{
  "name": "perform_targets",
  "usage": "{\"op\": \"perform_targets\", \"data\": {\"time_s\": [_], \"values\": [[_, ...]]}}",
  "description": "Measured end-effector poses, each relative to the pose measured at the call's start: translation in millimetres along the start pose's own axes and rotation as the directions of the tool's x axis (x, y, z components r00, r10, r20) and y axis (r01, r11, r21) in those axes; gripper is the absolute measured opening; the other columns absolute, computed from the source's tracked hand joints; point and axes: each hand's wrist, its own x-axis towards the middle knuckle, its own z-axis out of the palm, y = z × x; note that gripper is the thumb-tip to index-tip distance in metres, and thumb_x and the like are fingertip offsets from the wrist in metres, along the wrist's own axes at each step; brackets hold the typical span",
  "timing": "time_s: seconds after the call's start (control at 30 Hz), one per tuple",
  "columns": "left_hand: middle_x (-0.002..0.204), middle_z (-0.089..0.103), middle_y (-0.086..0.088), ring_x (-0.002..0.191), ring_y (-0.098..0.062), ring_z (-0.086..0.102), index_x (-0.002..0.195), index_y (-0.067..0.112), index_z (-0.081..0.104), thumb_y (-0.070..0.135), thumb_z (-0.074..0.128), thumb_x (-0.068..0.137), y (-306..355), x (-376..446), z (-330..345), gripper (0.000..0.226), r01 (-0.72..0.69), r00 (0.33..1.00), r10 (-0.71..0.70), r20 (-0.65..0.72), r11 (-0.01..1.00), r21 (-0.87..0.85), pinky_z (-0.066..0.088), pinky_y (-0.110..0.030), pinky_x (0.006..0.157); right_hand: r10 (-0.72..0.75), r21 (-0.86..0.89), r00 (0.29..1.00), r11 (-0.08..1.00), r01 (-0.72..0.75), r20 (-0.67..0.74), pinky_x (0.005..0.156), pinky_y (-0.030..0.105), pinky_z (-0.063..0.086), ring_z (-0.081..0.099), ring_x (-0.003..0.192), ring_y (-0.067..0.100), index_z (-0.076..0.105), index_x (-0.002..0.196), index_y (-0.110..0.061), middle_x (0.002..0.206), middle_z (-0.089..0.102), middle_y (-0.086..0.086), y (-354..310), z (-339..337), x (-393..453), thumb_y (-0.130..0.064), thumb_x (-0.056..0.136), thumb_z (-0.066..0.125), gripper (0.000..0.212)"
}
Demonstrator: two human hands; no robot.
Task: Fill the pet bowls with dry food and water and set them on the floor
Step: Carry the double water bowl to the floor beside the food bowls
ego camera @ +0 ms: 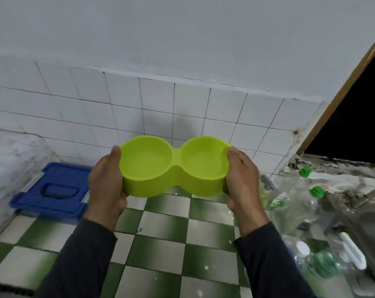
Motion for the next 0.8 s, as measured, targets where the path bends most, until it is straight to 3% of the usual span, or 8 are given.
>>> {"op": "perform_targets", "data": {"time_s": [0.1, 0.2, 0.33, 0.4, 0.63, 0.8], "values": [[0.124, 0.070, -0.005, 0.115, -0.028, 0.066, 0.113, 0.023, 0.070, 0.046, 0.061, 0.100, 15, 3, -19, 0.027, -0.019, 0.999, 0.019, -0.043, 1.000, -0.008, 0.057, -0.050, 0.092, -0.003, 0.025, 0.998, 1.000, 0.001, 0.065, 0.101, 0.052, 0.052, 0.060, 0.113, 0.018, 0.072, 0.113, -0.031, 0.119, 0.068, -0.012, -8, 25, -9, -0.041, 0.099, 0.056, 0.024], [0.118, 0.072, -0.003, 0.111, -0.027, 0.068, 0.101, 0.027, 0.070, 0.045, 0.062, 0.100, 33, 7, -46, 0.020, -0.031, 0.994, 0.032, -0.108, 0.999, 0.006, 0.055, -0.056, 0.097, -0.016, 0.022, 0.991, 1.000, 0.013, 0.130, 0.099, 0.056, 0.053, 0.061, 0.111, 0.019, 0.073, 0.108, -0.033, 0.115, 0.068, -0.012, -14, 55, -23, -0.048, 0.093, 0.057, 0.027], [0.114, 0.074, 0.000, 0.108, -0.023, 0.070, 0.105, 0.027, 0.070, 0.042, 0.062, 0.101, 59, 11, -89, 0.018, -0.096, 0.979, 0.093, -0.182, 0.995, -0.012, 0.058, -0.041, 0.086, -0.009, 0.029, 0.977, 1.000, 0.003, 0.211, 0.101, 0.053, 0.052, 0.059, 0.113, 0.019, 0.070, 0.106, -0.035, 0.120, 0.065, -0.010, -17, 98, -43, -0.042, 0.100, 0.056, 0.017], [0.115, 0.074, 0.000, 0.111, -0.023, 0.070, 0.106, 0.024, 0.070, 0.039, 0.061, 0.102, 72, 13, -113, 0.018, -0.139, 0.965, 0.134, -0.224, 0.990, -0.009, 0.056, -0.039, 0.090, -0.009, 0.026, 0.966, 1.000, 0.002, 0.257, 0.102, 0.053, 0.051, 0.059, 0.113, 0.019, 0.070, 0.108, -0.034, 0.120, 0.065, -0.010, -17, 122, -56, -0.041, 0.101, 0.056, 0.017], [0.105, 0.074, 0.002, 0.102, -0.026, 0.071, 0.093, 0.025, 0.072, 0.043, 0.061, 0.102, 129, 11, -216, 0.023, -0.175, 0.915, 0.169, -0.367, 0.984, 0.017, 0.057, -0.055, 0.093, 0.005, 0.039, 0.910, 0.999, -0.024, 0.416, 0.101, 0.055, 0.052, 0.062, 0.111, 0.019, 0.072, 0.094, -0.040, 0.113, 0.068, -0.016, -16, 216, -133, -0.044, 0.097, 0.059, 0.014], [0.121, 0.072, 0.001, 0.103, -0.021, 0.071, 0.112, 0.027, 0.072, 0.044, 0.063, 0.100, 166, 12, -299, 0.023, -0.216, 0.861, 0.186, -0.474, 0.976, -0.008, 0.056, -0.047, 0.094, 0.014, 0.020, 0.862, 0.999, -0.029, 0.507, 0.099, 0.050, 0.053, 0.062, 0.105, 0.014, 0.071, 0.093, -0.035, 0.107, 0.068, -0.016, -10, 286, -192, -0.040, 0.101, 0.057, 0.016]]}}
